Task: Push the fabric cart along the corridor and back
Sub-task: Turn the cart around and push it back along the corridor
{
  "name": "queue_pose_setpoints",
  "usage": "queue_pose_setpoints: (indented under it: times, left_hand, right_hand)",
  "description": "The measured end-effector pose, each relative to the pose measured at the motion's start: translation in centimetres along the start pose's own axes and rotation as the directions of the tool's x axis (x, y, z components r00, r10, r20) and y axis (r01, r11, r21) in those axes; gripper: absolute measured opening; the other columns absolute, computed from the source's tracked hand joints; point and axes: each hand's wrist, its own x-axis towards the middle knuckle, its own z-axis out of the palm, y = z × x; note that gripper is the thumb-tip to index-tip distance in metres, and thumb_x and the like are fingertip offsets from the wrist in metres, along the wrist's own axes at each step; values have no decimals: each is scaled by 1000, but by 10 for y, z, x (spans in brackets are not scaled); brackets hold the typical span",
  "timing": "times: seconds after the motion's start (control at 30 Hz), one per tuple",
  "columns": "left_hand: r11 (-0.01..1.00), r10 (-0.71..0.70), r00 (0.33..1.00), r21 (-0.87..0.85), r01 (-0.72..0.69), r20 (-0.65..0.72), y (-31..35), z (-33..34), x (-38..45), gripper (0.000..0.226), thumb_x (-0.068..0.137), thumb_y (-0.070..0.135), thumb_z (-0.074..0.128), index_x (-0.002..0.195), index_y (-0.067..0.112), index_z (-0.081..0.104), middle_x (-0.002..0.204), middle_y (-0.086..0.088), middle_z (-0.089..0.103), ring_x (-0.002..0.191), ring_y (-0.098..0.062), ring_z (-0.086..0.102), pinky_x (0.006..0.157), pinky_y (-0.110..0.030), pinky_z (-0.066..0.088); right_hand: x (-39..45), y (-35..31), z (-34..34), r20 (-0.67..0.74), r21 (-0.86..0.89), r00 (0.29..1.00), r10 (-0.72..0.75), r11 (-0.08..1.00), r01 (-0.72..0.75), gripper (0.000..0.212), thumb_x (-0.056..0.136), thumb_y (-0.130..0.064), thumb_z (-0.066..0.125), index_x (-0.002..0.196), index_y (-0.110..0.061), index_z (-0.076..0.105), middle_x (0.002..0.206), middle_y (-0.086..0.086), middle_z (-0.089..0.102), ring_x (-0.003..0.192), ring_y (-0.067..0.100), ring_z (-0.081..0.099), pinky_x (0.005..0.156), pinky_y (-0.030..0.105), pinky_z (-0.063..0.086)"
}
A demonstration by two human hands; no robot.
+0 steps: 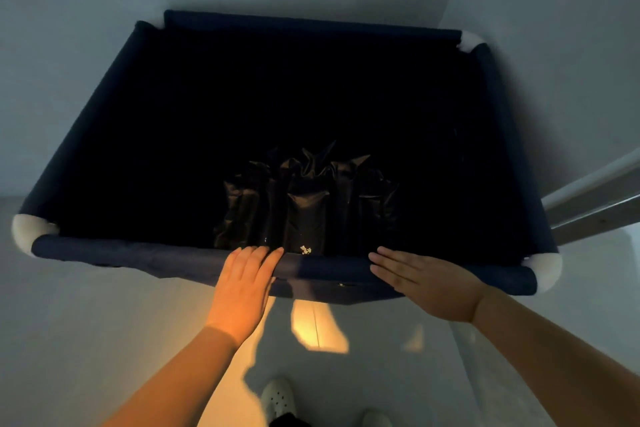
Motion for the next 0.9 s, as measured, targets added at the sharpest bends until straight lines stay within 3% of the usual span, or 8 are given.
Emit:
queue_pose_setpoints:
  times: [0.13, 0.3, 0.37, 0.43, 0.5, 0.6, 0.7, 0.9]
  left_hand:
    - [999, 30, 999, -22, -30, -22, -32, -2, 0, 43, 84, 11, 43, 126, 3, 53, 109, -18, 60, 102, -31, 45, 97, -46, 32]
    - [998, 9, 999, -63, -11, -44, -58, -6, -10, 55, 75, 1, 56, 129, 5, 48, 109, -16, 58, 102, -31, 46, 98, -43, 32]
    - [999, 27, 1000, 32, -27, 1, -64, -6, -18, 61, 75, 8, 56, 133, 5, 38, 112, -16, 57, 104, -34, 47, 99, -45, 32]
    - [991, 15, 998, 130, -22, 56, -70, -4, -27, 68, 73, 14, 57, 136, 5, 32, 116, -18, 56, 108, -36, 45, 102, -47, 29]
    - [993, -17, 1000, 118, 18, -6, -76, -2, -36, 58, 78, 14, 45, 135, 6, 36, 114, -17, 57, 108, -35, 44, 103, -47, 29]
    - [995, -68, 995, 63, 73, -77, -81, -4, -46, 51, 81, 9, 36, 132, 9, 42, 112, -14, 59, 106, -32, 46, 100, -47, 32]
    - [995, -74, 992, 66, 81, -105, -81, -4, -59, 52, 81, 8, 36, 132, 8, 42, 115, -13, 53, 107, -32, 46, 101, -46, 32]
    - [982, -148, 985, 105, 157, -87, -56, -3, -83, 53, 79, 13, 37, 132, 8, 43, 115, -13, 56, 108, -32, 45, 99, -45, 31]
  right_hand:
    - [25, -10, 2, 1, 9, 1000, 23, 1000, -23, 72, 84, -11, 49, 145, -5, 12, 153, 11, 19, 141, 25, 17, 116, 40, 14]
    - [49, -21, -2, -6, -75, 1000, 18, 997, -19, 68, 84, -11, 29, 146, -4, 2, 150, 12, 28, 142, 26, 13, 114, 37, -2]
    - [58, -25, -7, -9, -104, 1000, 6, 995, -7, 80, 83, -13, 43, 146, -4, -5, 149, 11, 29, 143, 25, 1, 114, 37, -5]
    - [68, -28, -13, 17, -111, 1000, -14, 994, 15, 104, 72, -14, 66, 145, -3, -7, 147, 10, 28, 142, 24, -8, 113, 37, -3]
    - [77, -30, -19, 32, -131, 999, -23, 991, 26, 113, 64, -15, 75, 146, -2, -2, 146, 7, 30, 142, 24, -8, 113, 38, 0]
    - [86, -33, -19, -53, -169, 997, -62, 984, 52, 88, 76, -13, 63, 145, -2, 10, 145, 6, 34, 143, 24, -3, 113, 40, 2]
    - [89, -33, -11, -112, -203, 985, -128, 974, 103, 73, 83, -12, 31, 146, -3, -3, 145, 6, 33, 142, 24, -7, 113, 41, 3]
    - [80, -30, -4, -67, -219, 975, -213, 956, 194, 69, 91, -17, 46, 146, -5, 6, 148, 6, 33, 142, 25, 3, 115, 40, 0]
